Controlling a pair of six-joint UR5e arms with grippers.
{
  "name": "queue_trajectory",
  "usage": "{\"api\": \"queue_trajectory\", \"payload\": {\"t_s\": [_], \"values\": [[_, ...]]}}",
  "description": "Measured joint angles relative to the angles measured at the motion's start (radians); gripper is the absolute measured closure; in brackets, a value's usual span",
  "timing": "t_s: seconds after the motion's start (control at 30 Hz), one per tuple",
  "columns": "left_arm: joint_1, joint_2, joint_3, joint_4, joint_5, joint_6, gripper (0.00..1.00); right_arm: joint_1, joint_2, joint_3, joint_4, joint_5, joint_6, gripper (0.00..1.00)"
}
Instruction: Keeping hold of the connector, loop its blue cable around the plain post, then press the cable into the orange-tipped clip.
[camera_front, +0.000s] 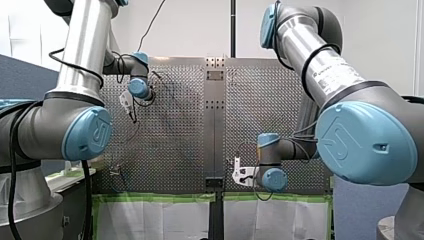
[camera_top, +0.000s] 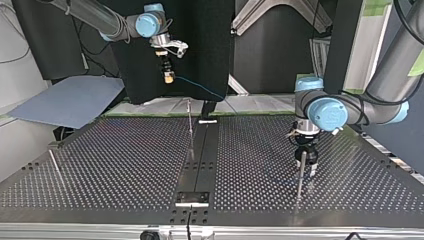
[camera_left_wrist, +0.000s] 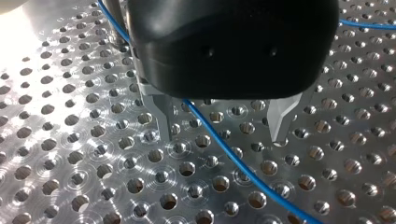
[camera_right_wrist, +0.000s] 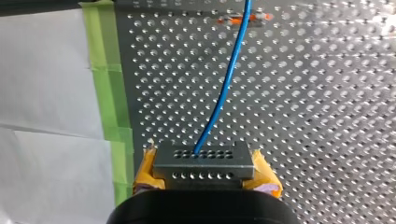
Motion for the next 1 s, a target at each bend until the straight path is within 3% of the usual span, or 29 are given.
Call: {"api": "queue_trajectory", "payload": {"t_s": [0.13,0.27,0.53,0.6,0.73,1.0], "values": [[0.001,0.0,0.0,0.0,0.0,0.0,0.0,-0.023,-0.04,0.015,-0.013,-0.035,-0.002,1.0],[0.002,-0.001,0.0,0.0,0.0,0.0,0.0,-0.044,-0.078,0.029,-0.038,-0.049,0.006,1.0],[0.002,0.0,0.0,0.0,0.001,0.0,0.0,-0.12,-0.161,0.078,-0.119,-0.115,0.074,1.0],[0.002,0.0,0.0,0.0,0.001,0.0,0.0,-0.139,-0.171,0.081,-0.137,-0.134,0.079,1.0],[0.0,0.0,0.0,0.0,0.0,0.0,0.0,-0.17,-0.163,0.083,-0.156,-0.167,0.076,1.0],[-0.001,0.0,0.0,0.0,0.0,-0.002,0.0,-0.169,-0.101,0.083,-0.168,-0.176,0.039,1.0]]}}
